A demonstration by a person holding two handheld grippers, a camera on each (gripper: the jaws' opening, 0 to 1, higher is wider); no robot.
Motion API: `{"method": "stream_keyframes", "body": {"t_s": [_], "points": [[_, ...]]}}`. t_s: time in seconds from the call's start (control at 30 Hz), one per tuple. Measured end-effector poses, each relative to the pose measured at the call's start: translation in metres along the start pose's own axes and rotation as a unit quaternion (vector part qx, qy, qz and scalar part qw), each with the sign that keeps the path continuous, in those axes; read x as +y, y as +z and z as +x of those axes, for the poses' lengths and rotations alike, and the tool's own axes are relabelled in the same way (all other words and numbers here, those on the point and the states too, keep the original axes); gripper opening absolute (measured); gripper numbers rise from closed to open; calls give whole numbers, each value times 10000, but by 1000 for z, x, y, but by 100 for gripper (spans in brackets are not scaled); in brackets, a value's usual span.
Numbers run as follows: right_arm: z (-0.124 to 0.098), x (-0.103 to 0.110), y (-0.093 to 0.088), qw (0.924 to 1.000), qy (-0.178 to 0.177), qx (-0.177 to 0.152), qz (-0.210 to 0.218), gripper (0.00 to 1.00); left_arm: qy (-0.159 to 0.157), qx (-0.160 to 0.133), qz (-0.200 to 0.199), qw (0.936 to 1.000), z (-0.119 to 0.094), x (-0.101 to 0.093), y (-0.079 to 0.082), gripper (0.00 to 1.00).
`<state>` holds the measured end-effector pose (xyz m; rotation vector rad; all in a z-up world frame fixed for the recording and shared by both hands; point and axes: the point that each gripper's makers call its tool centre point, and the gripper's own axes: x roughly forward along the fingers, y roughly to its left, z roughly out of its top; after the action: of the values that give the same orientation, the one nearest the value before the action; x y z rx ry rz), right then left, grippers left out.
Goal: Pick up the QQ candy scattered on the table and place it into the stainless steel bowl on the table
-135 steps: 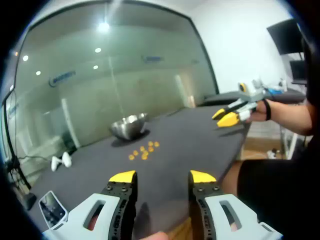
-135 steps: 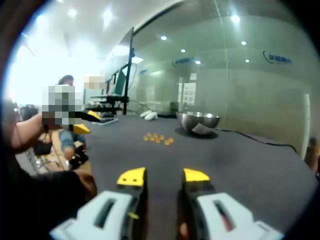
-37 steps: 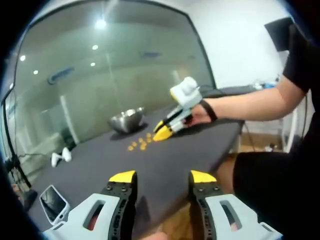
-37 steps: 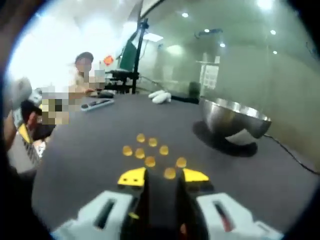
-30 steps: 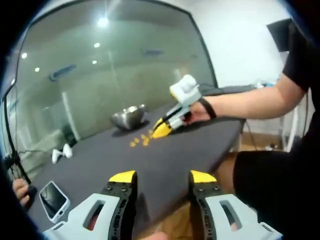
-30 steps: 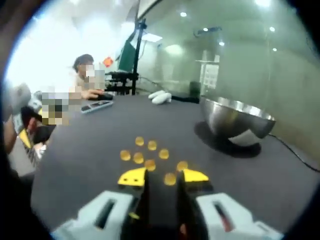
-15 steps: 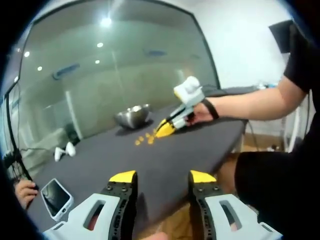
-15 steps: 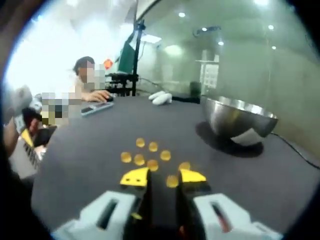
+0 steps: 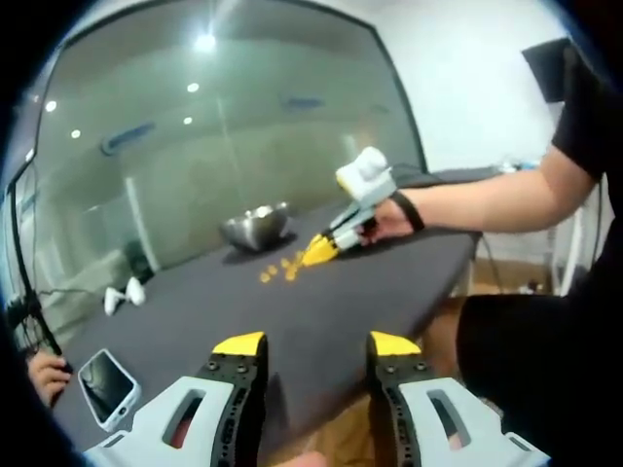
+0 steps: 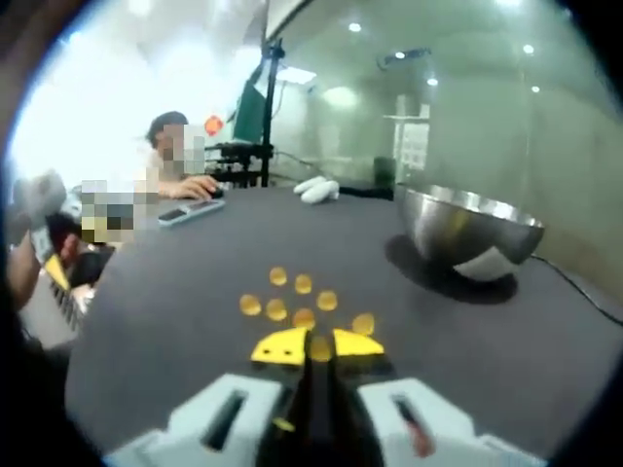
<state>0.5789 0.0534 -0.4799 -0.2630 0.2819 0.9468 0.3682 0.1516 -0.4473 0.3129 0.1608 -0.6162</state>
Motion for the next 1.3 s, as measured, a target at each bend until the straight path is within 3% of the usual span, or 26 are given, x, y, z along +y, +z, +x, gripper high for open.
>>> {"method": "stream_keyframes", "body": {"t_s": [0.37,0.87,1.0,1.13,1.3], "points": [[-11,-1,8,10000,-2,-50,62,9,-17,-50,41,10000,1,1,7,42],[-68,-2,65,9977,-259,-611,101,9,-33,-138,61,9999,5,-5,17,42],[-79,-5,75,9963,-502,-690,-20,9,-54,-170,92,9998,5,-8,20,42],[-81,-19,85,9944,-723,-765,-108,9,-53,-207,99,9997,5,-9,23,42],[-75,-53,94,9899,-1163,-814,-22,9,-69,-207,130,9997,4,-10,25,42]]}}
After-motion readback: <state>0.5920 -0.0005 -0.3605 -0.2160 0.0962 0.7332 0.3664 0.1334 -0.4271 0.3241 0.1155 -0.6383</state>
